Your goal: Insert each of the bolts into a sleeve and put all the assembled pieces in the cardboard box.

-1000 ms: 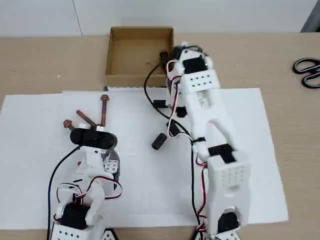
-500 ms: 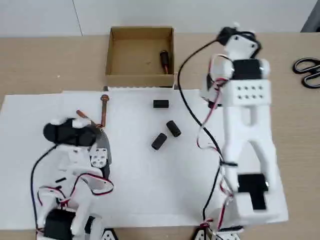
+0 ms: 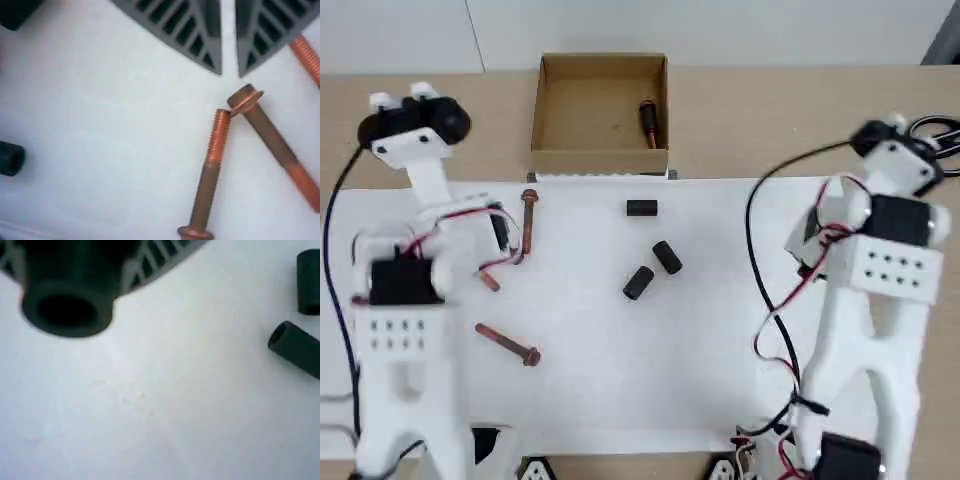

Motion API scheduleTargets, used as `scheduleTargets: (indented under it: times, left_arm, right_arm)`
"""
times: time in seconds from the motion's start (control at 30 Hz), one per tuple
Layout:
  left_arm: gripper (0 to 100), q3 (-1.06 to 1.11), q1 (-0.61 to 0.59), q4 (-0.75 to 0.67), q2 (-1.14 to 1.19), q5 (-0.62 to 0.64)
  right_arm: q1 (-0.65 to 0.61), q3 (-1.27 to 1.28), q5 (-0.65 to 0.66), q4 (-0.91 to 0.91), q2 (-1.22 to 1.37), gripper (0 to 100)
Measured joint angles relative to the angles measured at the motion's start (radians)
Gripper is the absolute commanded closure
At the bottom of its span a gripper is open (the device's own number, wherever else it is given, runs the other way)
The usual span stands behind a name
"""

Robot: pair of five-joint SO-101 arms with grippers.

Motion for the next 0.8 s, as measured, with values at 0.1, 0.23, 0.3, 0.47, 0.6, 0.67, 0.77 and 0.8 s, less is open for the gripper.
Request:
scheduleTargets:
  times: [0.1,0.23,0.3,0.47,0.6,0.67,0.77,0.8]
  left_arm:
    - [99,-0.002,-0.038,0.014,0.081,0.094]
    - [99,-0.002,-0.086,0.014,0.141,0.196]
    - [99,-0.002,-0.100,0.014,0.158,0.229]
    - [99,-0.002,-0.137,0.014,0.193,0.288]
    - [99,-0.002,-0.167,0.014,0.245,0.290]
    - [99,-0.002,-0.183,0.014,0.281,0.290]
    - [99,-0.002,-0.190,0.014,0.336,0.290]
    - [99,-0.002,-0.190,0.014,0.351,0.290]
  right_arm:
    - [0.060,0.055,-0.002,-0.005,-0.060,99.5]
    - [0.121,0.126,-0.002,-0.006,-0.141,99.5]
    - [0.144,0.158,0.009,-0.006,-0.178,99.5]
    - [0.176,0.253,0.038,-0.006,-0.276,99.5]
    - [0.176,0.328,0.041,-0.006,-0.362,99.5]
    - [0.176,0.365,0.041,-0.006,-0.405,99.5]
    - [0.176,0.411,0.044,-0.006,-0.453,99.5]
    - [0.176,0.423,0.044,-0.006,-0.466,99.5]
